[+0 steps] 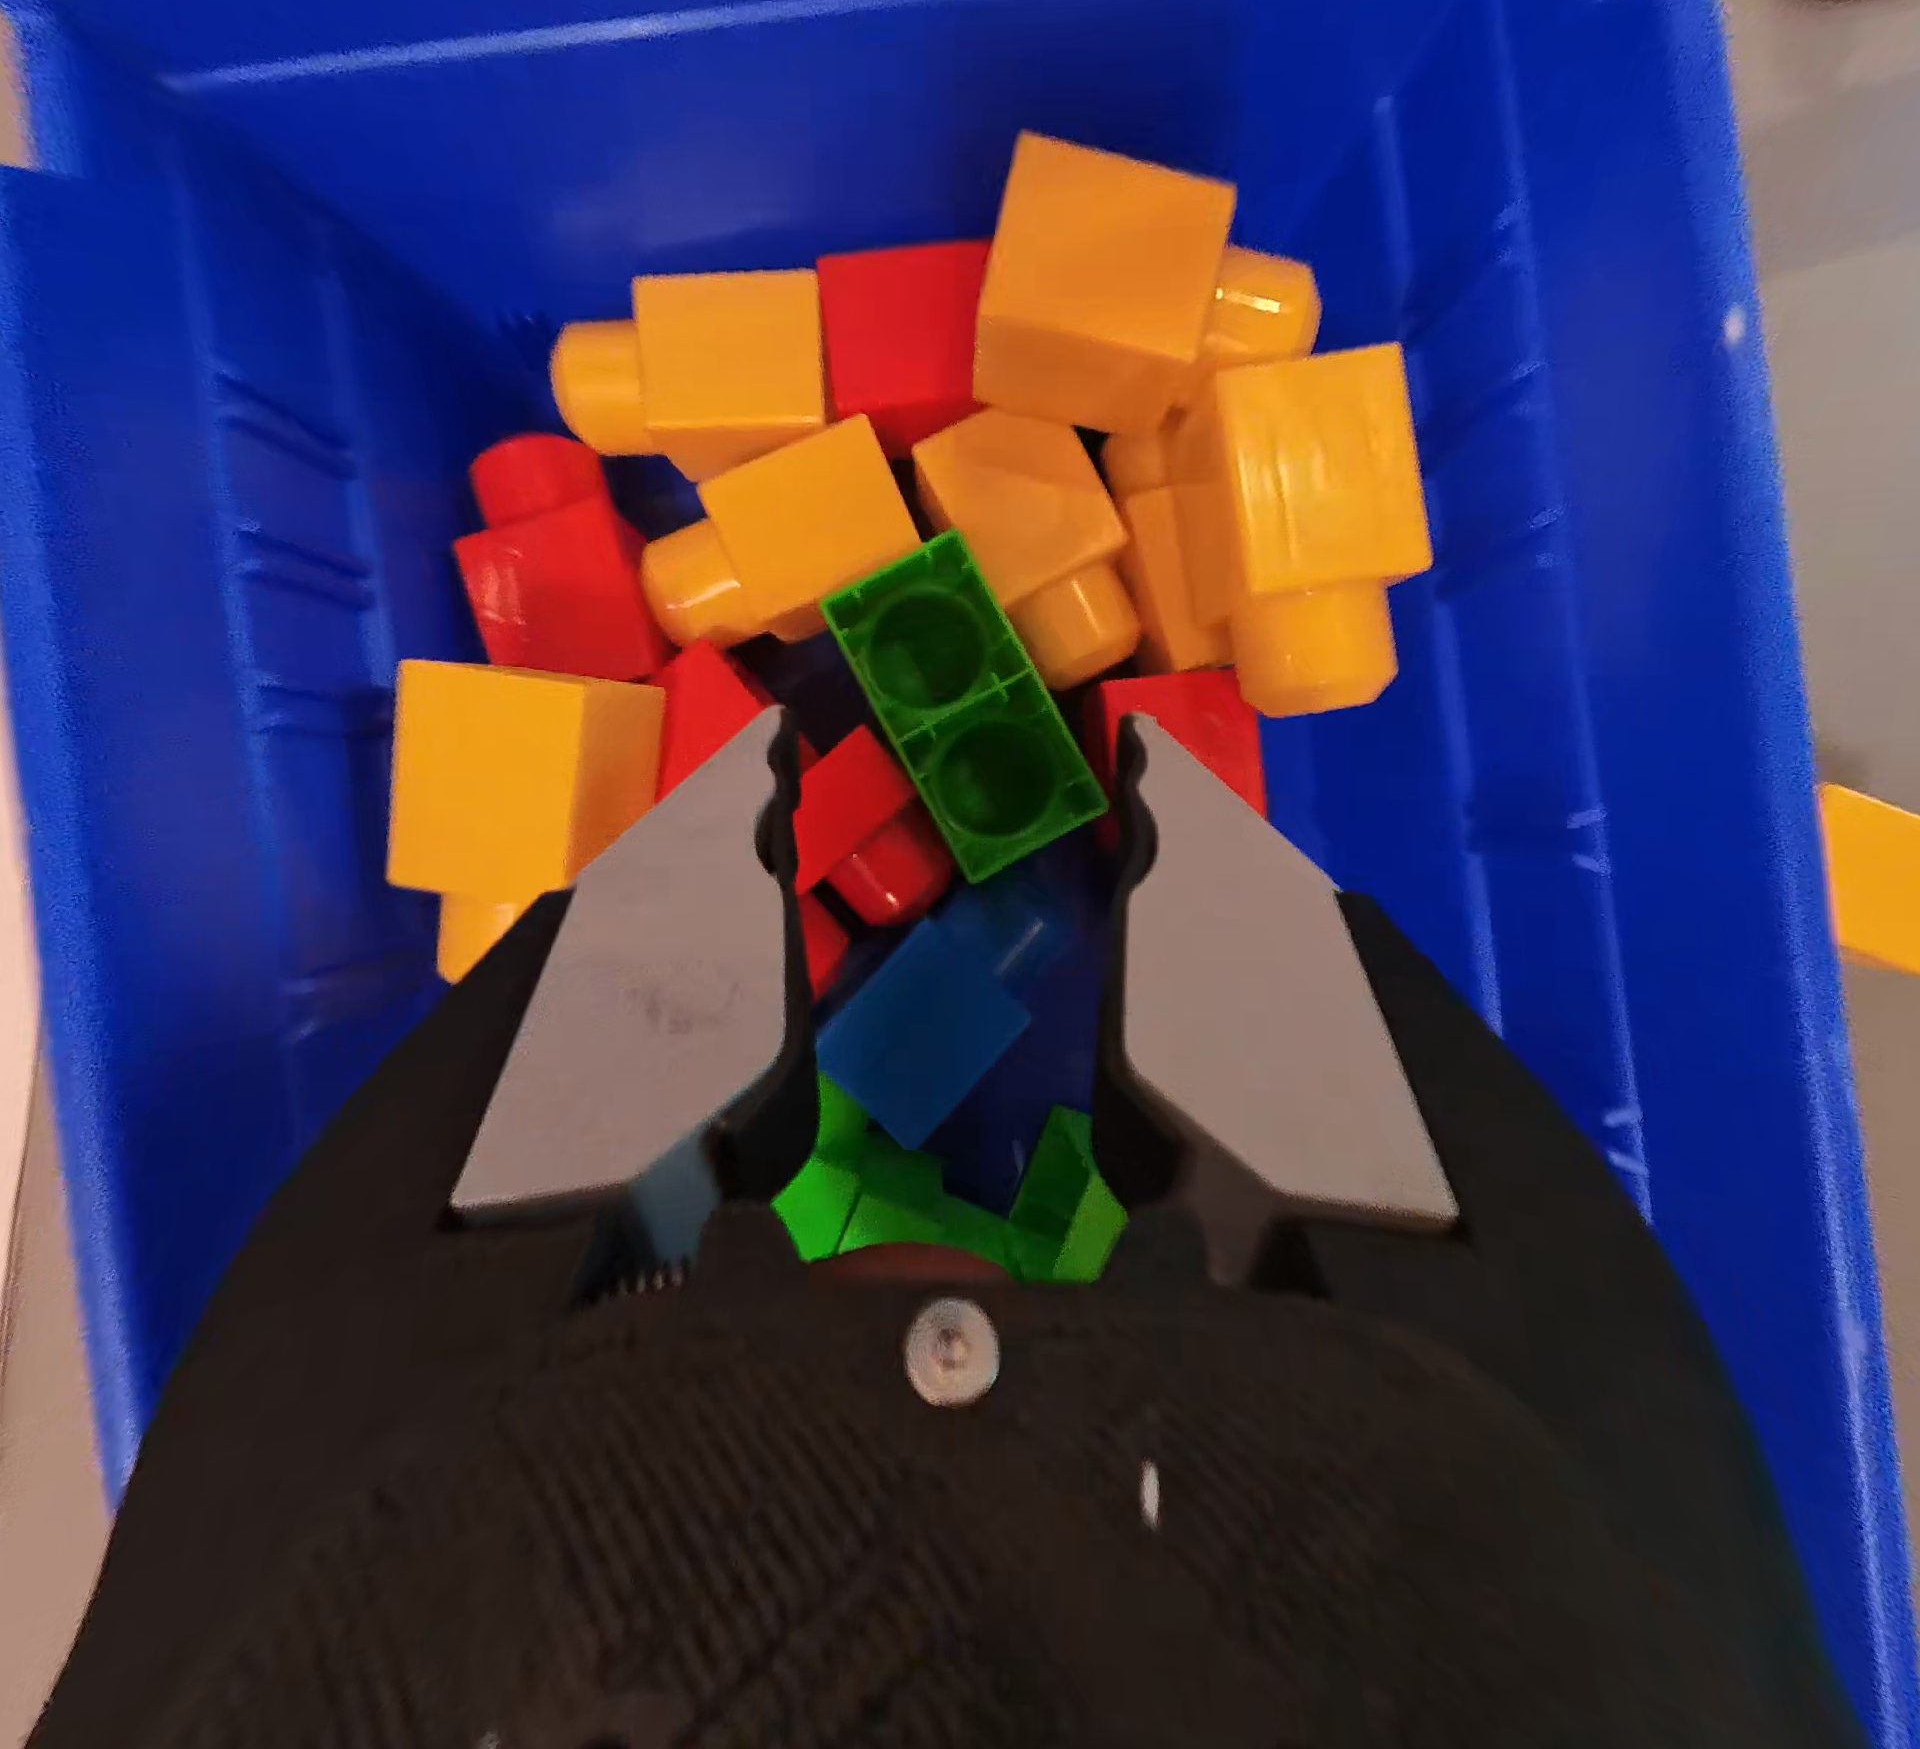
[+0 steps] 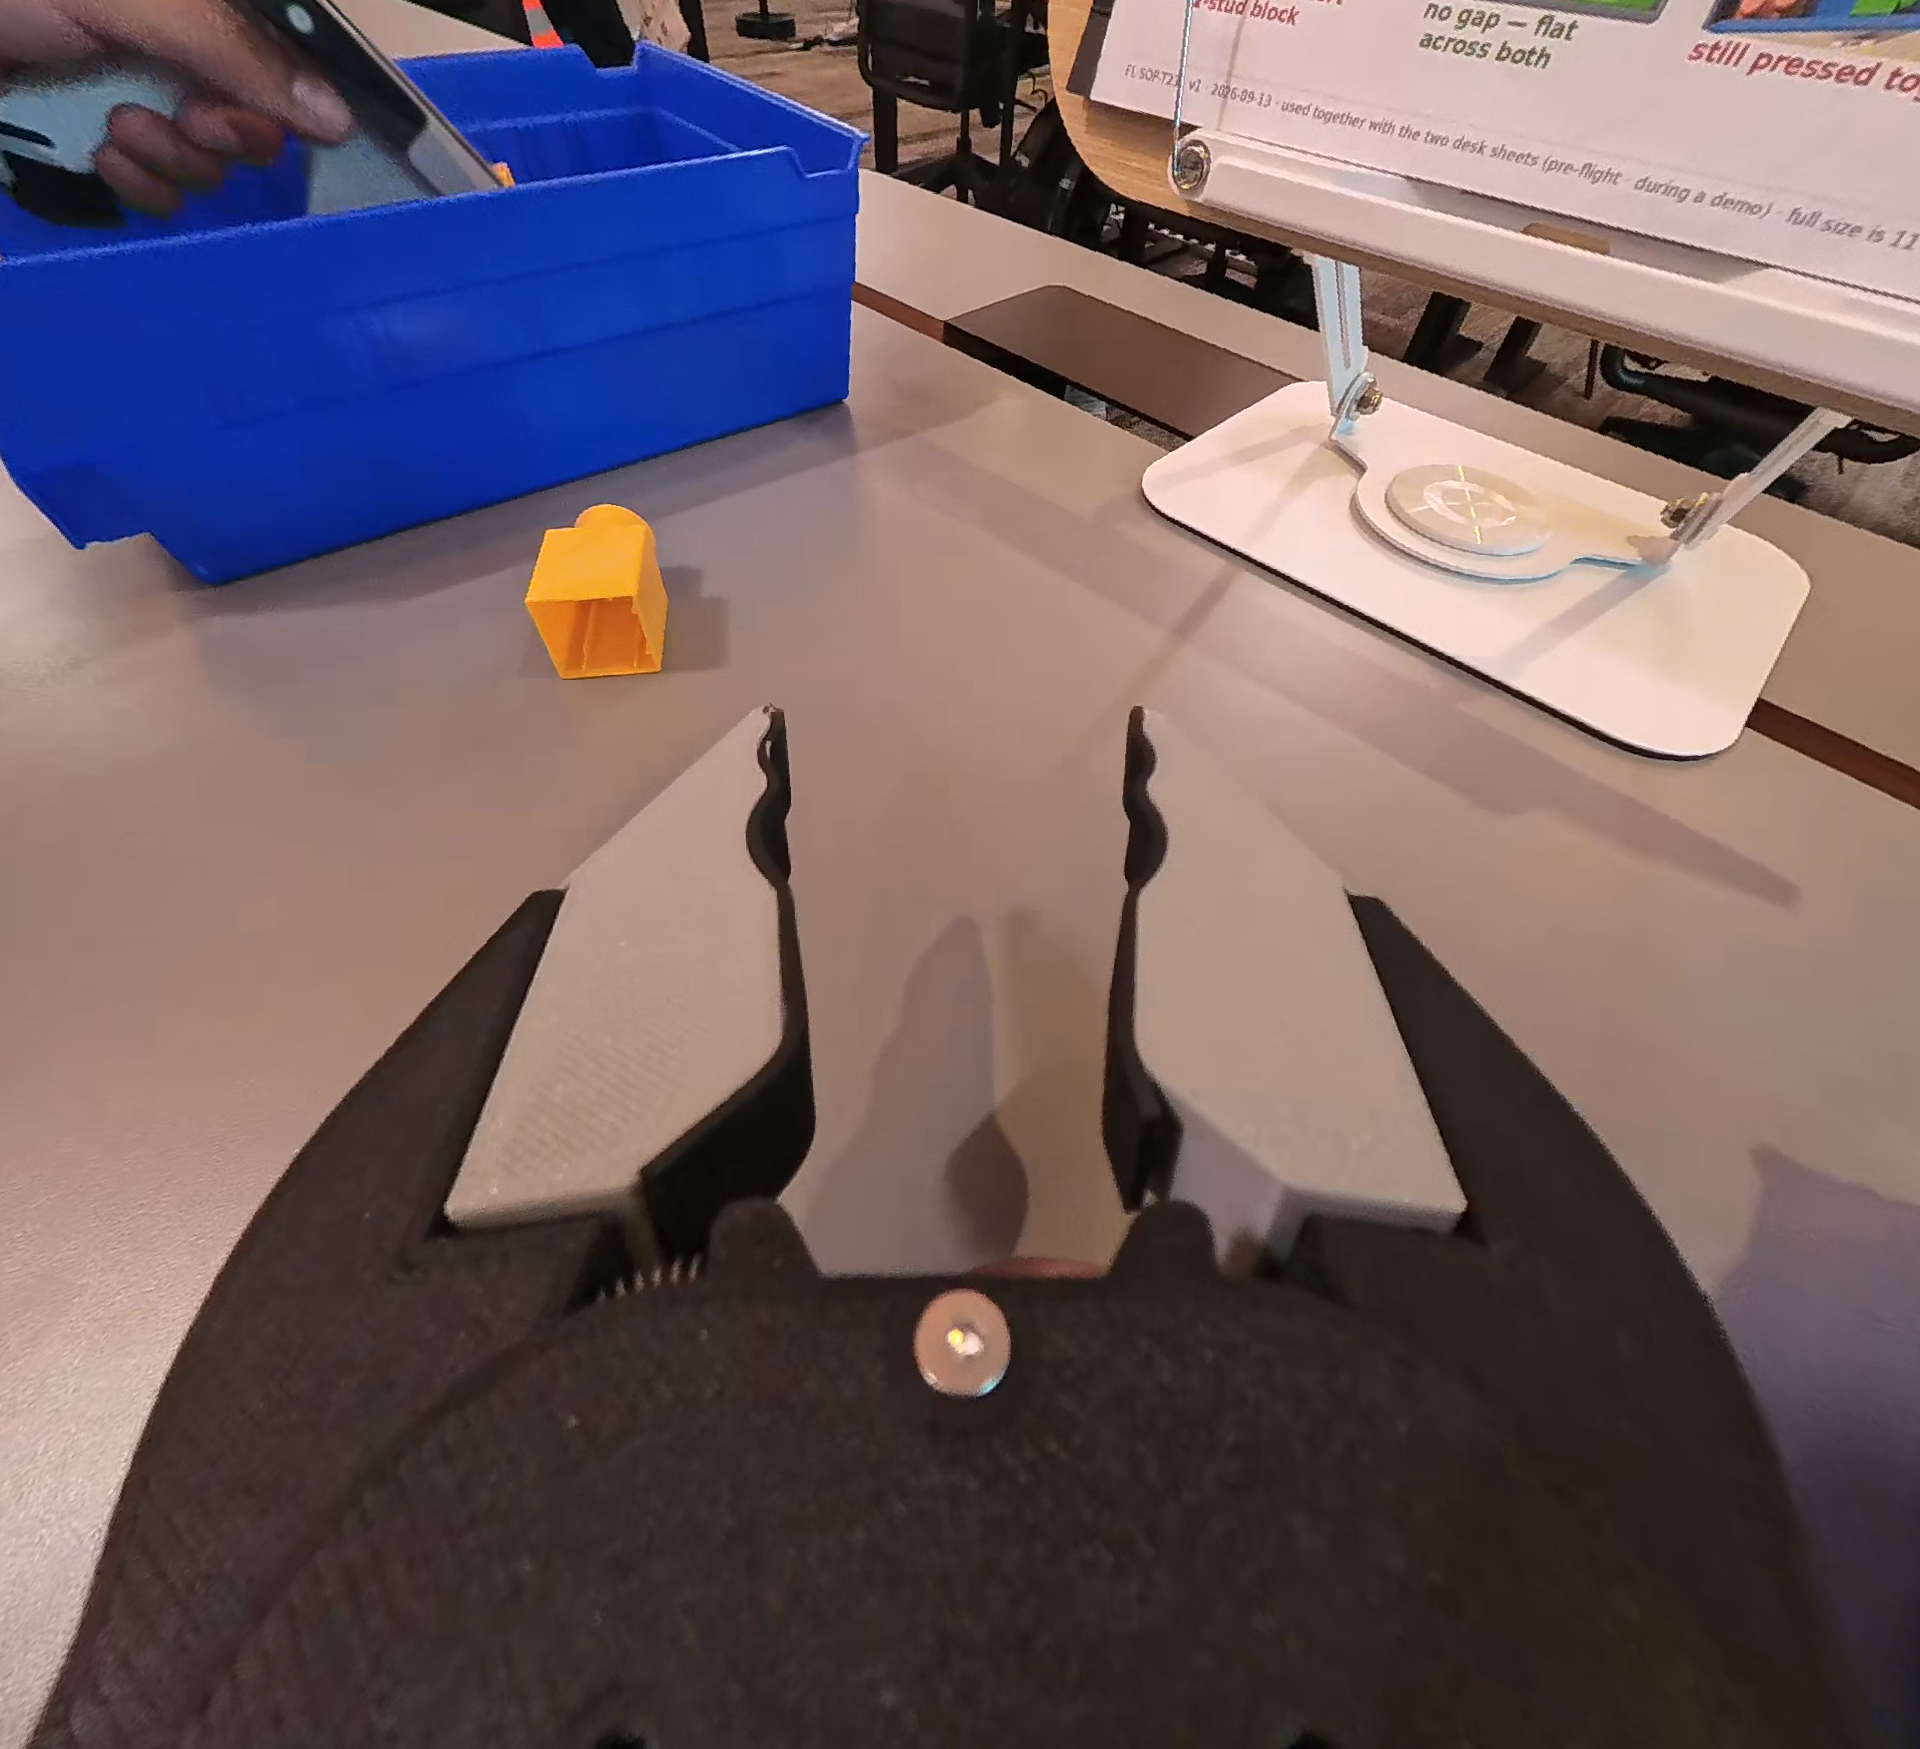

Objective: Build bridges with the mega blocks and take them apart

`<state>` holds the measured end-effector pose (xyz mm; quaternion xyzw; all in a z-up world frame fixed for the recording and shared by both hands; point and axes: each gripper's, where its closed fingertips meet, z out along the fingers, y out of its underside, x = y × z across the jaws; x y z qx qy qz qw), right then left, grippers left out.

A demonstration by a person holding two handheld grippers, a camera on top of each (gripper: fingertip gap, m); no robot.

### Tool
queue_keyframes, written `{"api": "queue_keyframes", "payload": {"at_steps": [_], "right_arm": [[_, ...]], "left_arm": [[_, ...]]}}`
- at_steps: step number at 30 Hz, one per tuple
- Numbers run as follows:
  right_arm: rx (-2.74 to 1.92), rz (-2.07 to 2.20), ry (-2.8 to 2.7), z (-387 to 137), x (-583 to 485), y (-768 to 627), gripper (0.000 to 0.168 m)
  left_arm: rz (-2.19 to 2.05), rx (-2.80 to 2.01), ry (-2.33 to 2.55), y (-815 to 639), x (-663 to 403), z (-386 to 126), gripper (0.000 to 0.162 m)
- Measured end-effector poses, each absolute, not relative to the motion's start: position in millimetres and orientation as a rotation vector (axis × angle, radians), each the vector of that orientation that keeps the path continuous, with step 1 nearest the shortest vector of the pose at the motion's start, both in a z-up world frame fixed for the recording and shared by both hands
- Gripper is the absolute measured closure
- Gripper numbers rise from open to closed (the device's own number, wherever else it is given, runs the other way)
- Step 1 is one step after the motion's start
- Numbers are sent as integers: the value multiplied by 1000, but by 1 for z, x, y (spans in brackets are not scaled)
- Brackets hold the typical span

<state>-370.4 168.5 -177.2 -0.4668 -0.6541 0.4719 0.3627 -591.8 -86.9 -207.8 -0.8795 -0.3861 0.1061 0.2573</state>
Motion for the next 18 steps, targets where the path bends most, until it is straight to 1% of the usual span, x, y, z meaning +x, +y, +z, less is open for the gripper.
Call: {"api": "queue_keyframes", "payload": {"at_steps": [2,6,7,9,10,15,18], "right_arm": [[-1203,1214,-1683,-177,-370,169,106],[-1202,1220,-1677,-175,-369,170,106],[-1202,1221,-1677,-175,-369,170,106],[-1201,1221,-1681,-176,-369,169,106],[-1199,1219,-1682,-176,-368,169,106],[-1189,1219,-1682,-174,-368,167,106],[-1191,1215,-1690,-176,-369,166,106]], "left_arm": [[281,-2446,-1036,-83,-588,-218,100],[273,-2424,-1050,-80,-589,-219,100],[247,-2416,-1055,-80,-588,-219,102],[191,-2396,-1072,-82,-585,-219,116],[195,-2397,-1076,-86,-586,-219,119],[202,-2385,-1063,-94,-585,-224,106],[238,-2416,-1058,-92,-586,-229,103]]}}
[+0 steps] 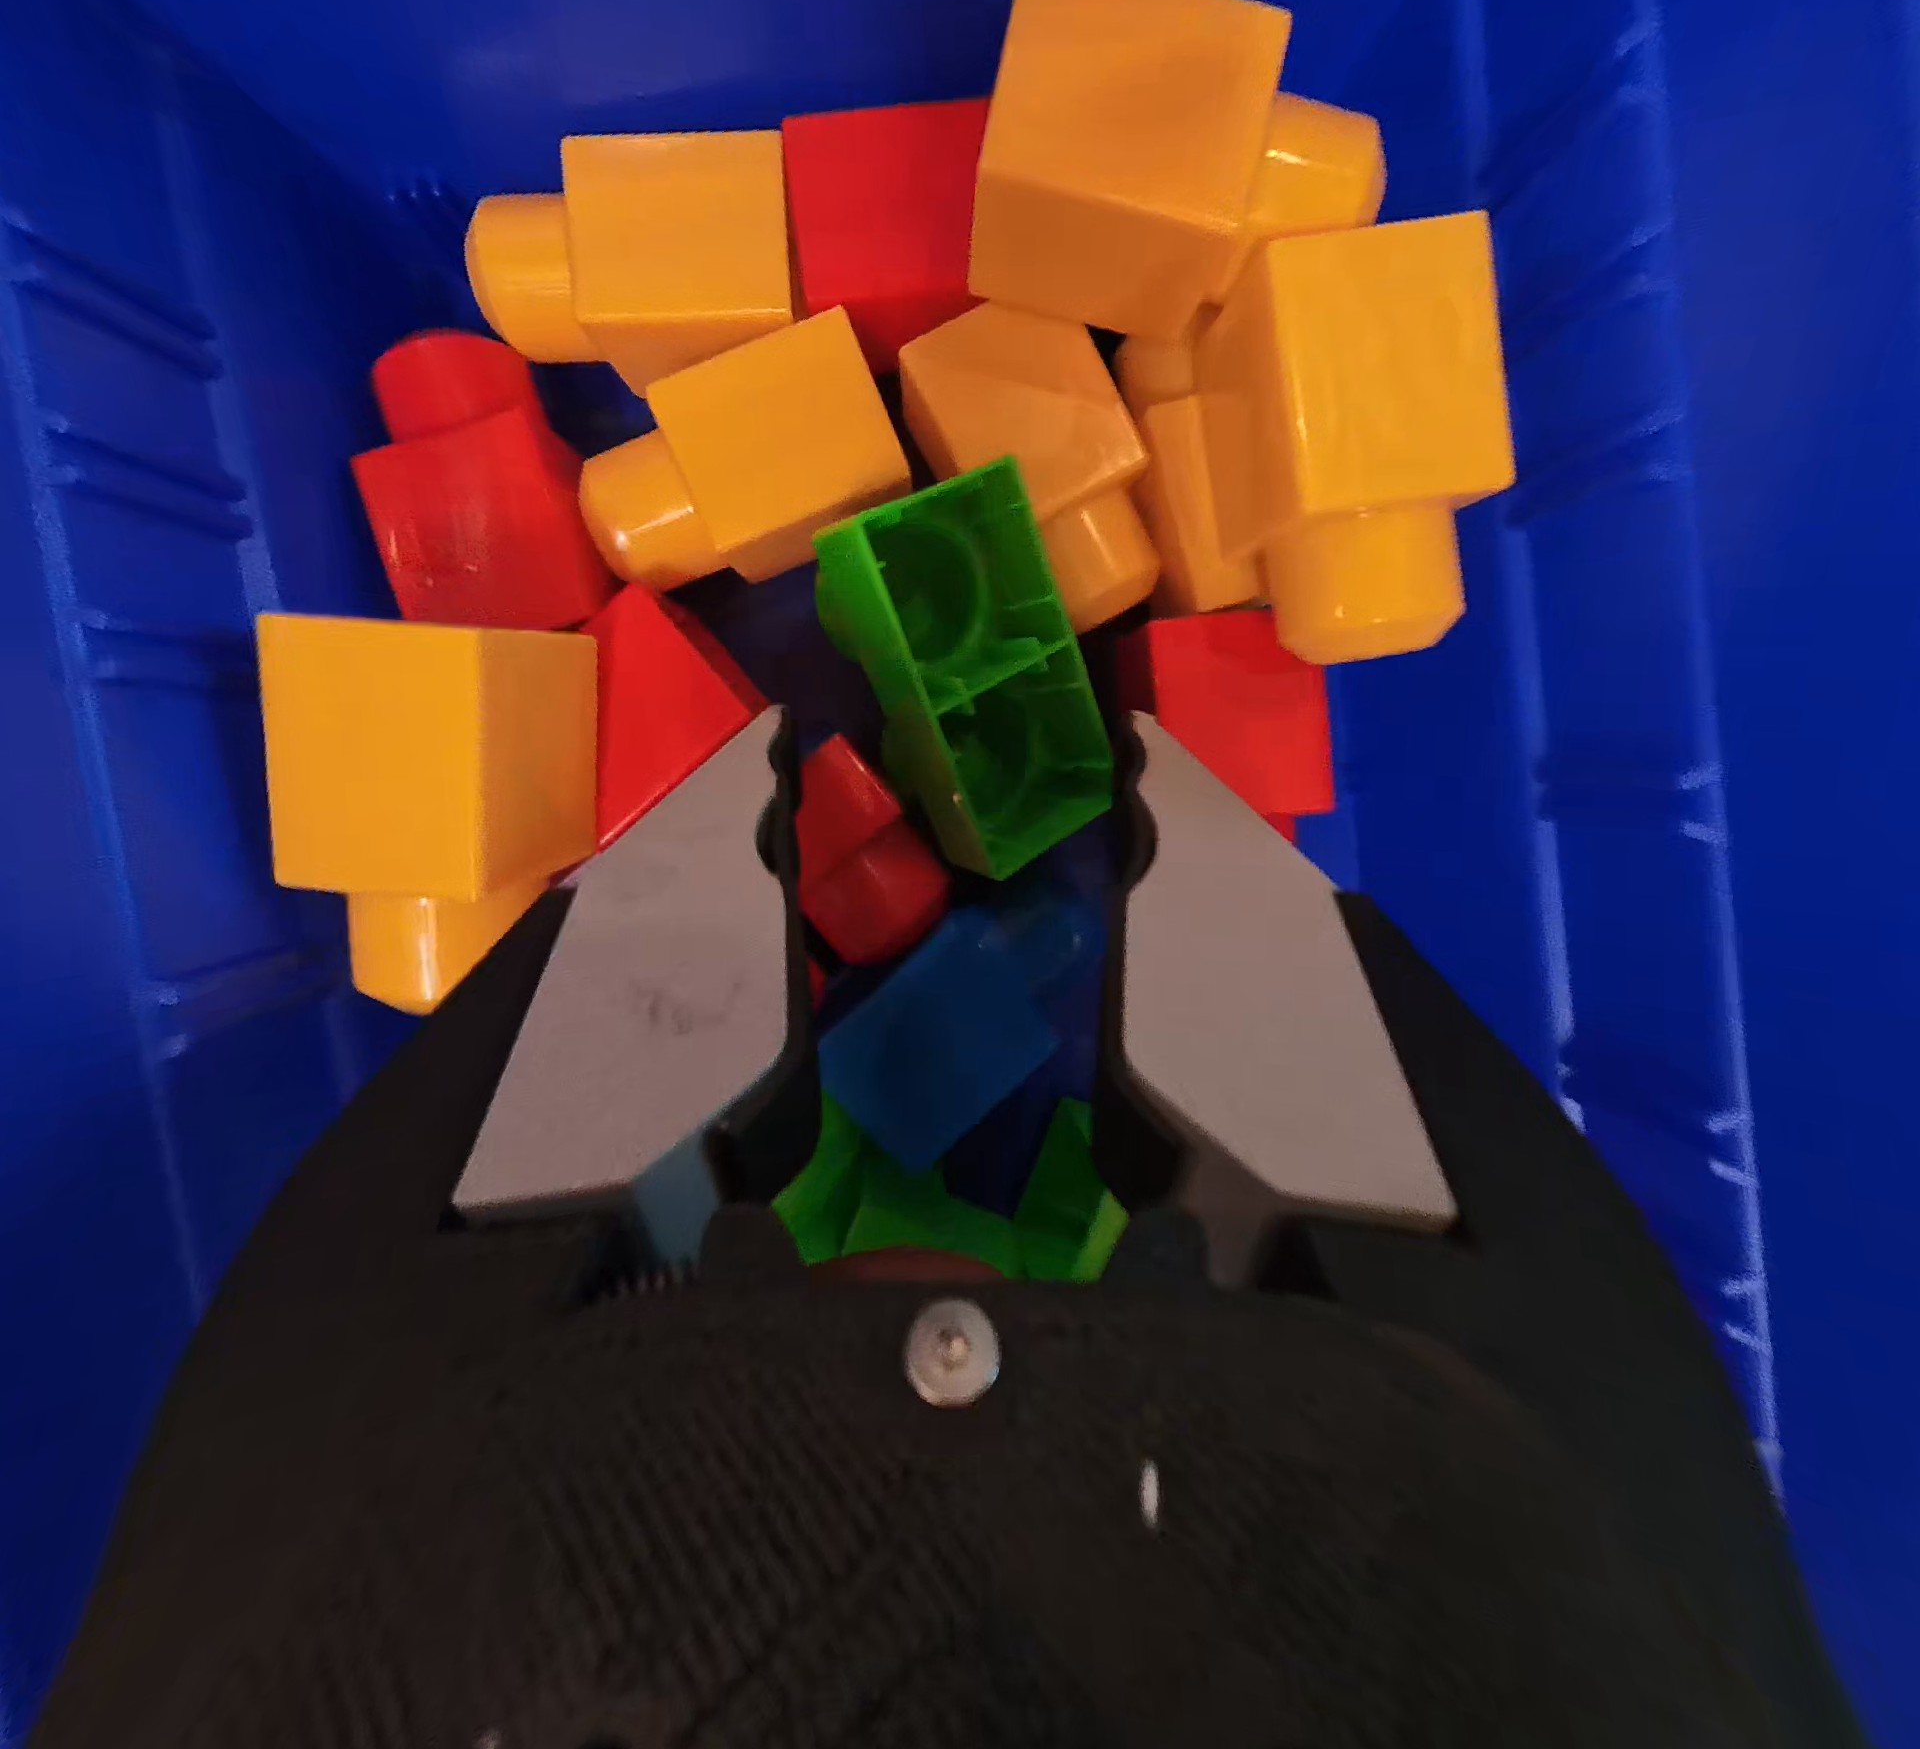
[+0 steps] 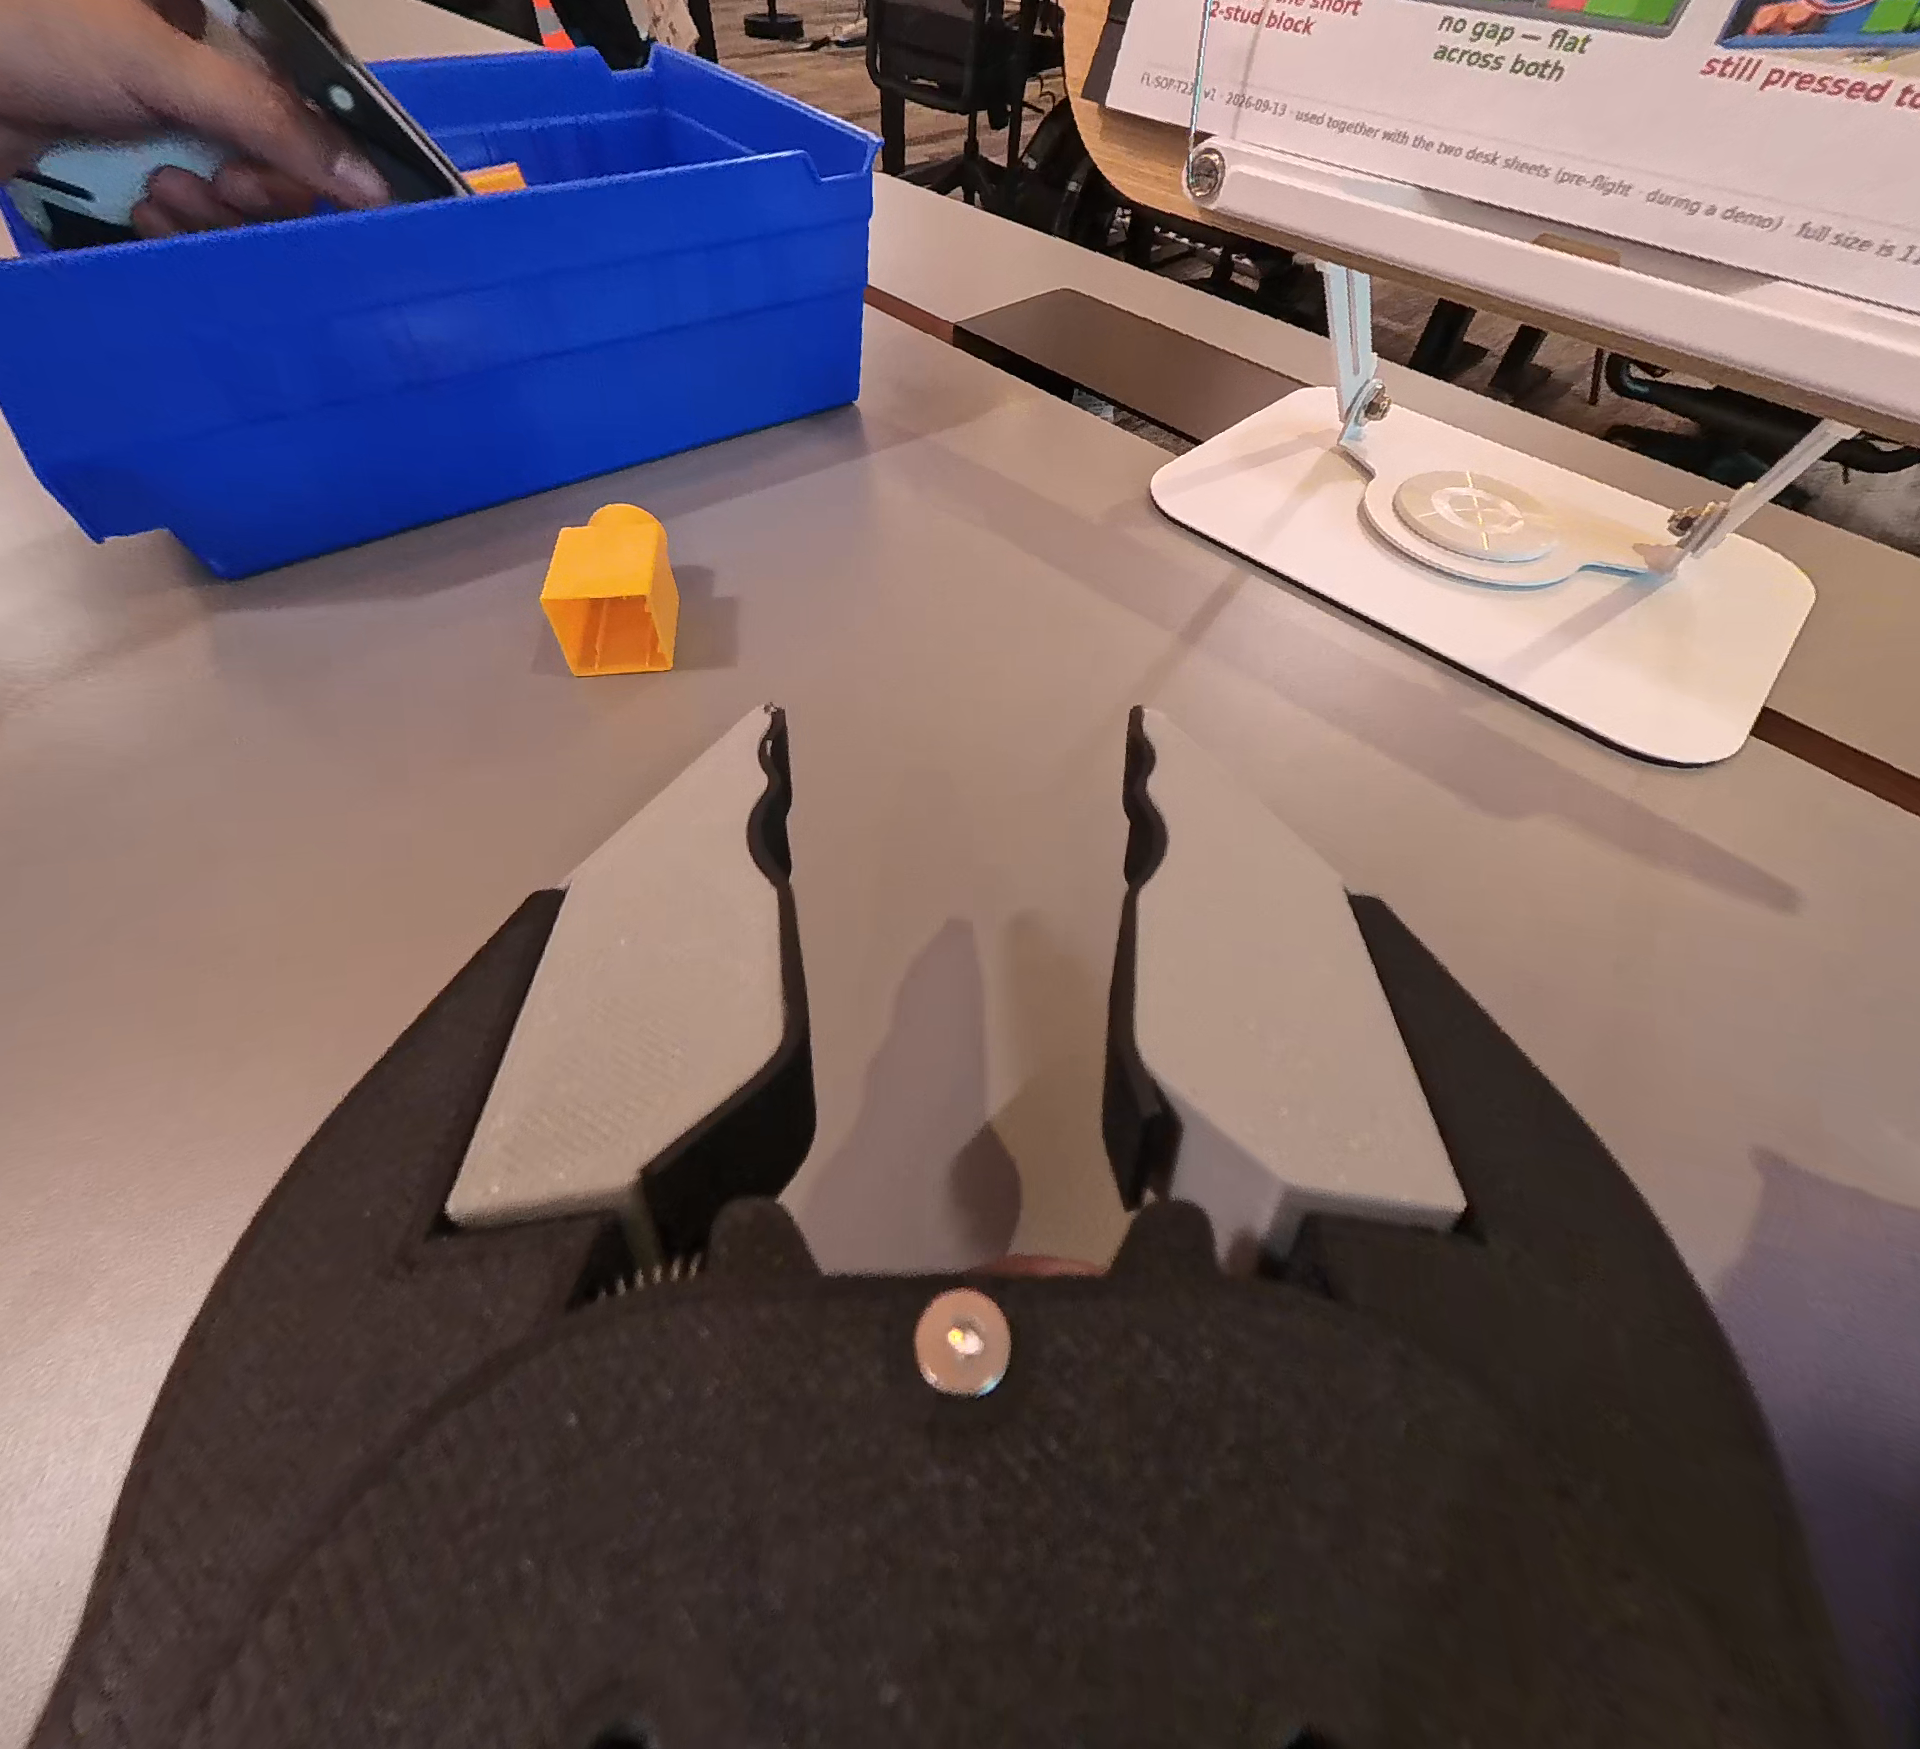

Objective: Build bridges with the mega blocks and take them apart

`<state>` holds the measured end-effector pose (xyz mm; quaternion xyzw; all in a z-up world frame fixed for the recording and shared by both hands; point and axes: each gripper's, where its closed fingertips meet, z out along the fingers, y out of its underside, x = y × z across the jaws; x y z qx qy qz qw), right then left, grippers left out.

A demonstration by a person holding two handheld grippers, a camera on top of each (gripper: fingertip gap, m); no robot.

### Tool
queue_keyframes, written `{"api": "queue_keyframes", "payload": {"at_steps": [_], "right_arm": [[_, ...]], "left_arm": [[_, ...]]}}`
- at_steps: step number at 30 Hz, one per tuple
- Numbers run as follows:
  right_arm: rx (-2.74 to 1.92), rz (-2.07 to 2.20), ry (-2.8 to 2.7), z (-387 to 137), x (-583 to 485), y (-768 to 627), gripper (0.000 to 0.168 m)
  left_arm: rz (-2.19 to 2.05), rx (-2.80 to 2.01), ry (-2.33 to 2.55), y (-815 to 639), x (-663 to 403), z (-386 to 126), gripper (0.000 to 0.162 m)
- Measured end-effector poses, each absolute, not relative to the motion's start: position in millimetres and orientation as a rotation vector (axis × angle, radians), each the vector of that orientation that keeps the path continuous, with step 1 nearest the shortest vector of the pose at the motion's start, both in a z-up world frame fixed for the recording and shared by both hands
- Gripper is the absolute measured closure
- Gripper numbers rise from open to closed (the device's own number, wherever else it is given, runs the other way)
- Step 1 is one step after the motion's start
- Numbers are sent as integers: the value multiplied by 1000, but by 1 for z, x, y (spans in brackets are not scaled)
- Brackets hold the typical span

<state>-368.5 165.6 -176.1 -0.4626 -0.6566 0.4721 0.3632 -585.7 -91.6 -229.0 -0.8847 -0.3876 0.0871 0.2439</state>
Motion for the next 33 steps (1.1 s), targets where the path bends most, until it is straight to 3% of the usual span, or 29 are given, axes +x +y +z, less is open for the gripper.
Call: {"api": "queue_keyframes", "payload": {"at_steps": [3,8,13,18,21,28,33], "right_arm": [[-1181,1206,-1684,-174,-367,166,106],[-1188,1223,-1668,-171,-365,169,107],[-1182,1235,-1685,-173,-365,166,107],[-1017,1480,-1787,-156,-351,128,106],[-939,1704,-1911,-150,-333,95,103],[-802,2248,-1812,-94,-297,70,97],[-744,2475,-1867,-86,-276,63,111]], "left_arm": [[320,-2466,-988,-89,-590,-232,119],[403,-2433,-928,-91,-594,-221,120],[200,-2138,-723,-70,-569,-159,120],[-303,-1758,14,-31,-427,-69,121],[-439,-1646,211,-18,-366,-44,121],[-561,-1668,445,38,-275,-71,120],[-583,-1674,464,71,-259,-95,120]]}}
